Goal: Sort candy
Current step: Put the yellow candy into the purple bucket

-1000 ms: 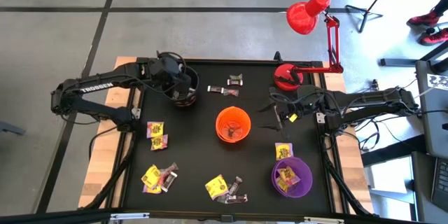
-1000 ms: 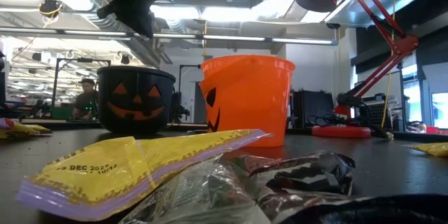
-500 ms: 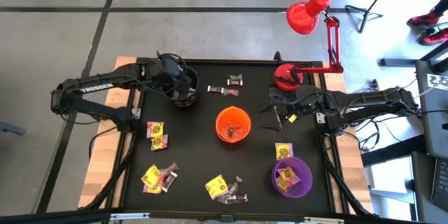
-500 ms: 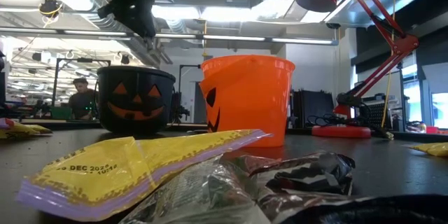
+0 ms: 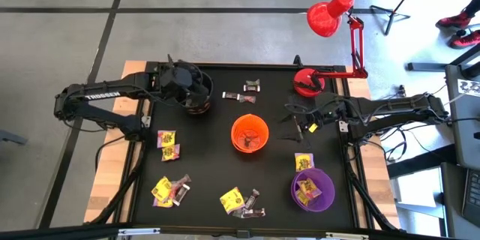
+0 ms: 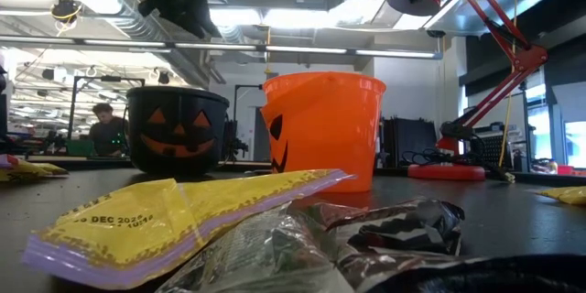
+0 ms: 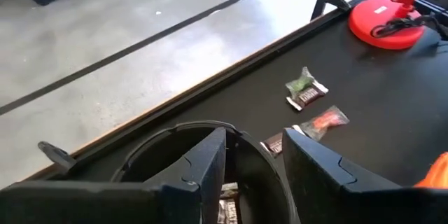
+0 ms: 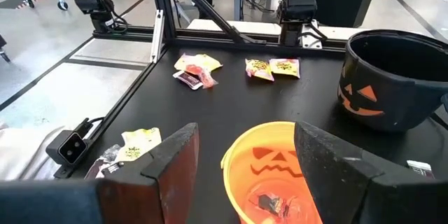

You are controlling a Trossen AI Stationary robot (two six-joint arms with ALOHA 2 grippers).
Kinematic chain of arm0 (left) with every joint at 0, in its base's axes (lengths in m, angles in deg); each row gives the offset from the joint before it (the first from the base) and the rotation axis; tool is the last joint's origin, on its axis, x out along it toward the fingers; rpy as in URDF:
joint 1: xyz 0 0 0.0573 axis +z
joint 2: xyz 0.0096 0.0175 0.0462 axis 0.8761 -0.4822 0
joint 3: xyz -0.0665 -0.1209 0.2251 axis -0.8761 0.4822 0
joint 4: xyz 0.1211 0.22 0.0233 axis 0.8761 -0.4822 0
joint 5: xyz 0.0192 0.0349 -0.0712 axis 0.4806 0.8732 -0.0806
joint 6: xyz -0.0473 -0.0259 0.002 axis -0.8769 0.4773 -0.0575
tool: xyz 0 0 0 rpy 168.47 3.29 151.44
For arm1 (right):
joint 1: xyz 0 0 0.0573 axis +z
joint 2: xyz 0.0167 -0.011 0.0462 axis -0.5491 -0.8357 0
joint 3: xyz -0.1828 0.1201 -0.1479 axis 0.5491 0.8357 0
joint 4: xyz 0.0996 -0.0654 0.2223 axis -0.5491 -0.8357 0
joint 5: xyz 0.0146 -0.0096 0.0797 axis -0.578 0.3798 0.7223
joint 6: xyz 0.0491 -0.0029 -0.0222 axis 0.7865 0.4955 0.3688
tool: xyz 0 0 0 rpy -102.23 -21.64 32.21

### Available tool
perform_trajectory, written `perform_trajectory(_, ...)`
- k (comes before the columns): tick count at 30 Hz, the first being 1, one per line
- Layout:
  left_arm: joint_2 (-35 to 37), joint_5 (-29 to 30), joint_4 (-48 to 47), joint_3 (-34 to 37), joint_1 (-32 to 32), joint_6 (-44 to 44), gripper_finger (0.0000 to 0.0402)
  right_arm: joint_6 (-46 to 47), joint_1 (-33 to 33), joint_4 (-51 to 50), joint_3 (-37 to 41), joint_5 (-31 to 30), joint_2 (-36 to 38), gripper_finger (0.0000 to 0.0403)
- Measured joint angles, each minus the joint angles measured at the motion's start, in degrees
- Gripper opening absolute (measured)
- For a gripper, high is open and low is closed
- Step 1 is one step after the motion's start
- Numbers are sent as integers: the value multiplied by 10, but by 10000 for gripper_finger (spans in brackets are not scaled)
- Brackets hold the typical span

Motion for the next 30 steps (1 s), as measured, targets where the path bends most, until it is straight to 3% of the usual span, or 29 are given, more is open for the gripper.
perform_trajectory(5, 0, -19, 39, 0, -23, 24, 133, 0, 0, -26, 0, 0, 0, 232)
perform_trajectory(17, 0, -55, 311, 0, -183, 183, 133, 17, 0, -144, 0, 0, 0, 232)
perform_trajectory(23, -4, -48, 353, 0, -244, 205, 133, 35, 0, -208, 1, 0, 0, 232)
perform_trajectory(30, -39, -44, 387, 0, -273, 243, 133, 47, 42, -208, 49, -1, 0, 232)
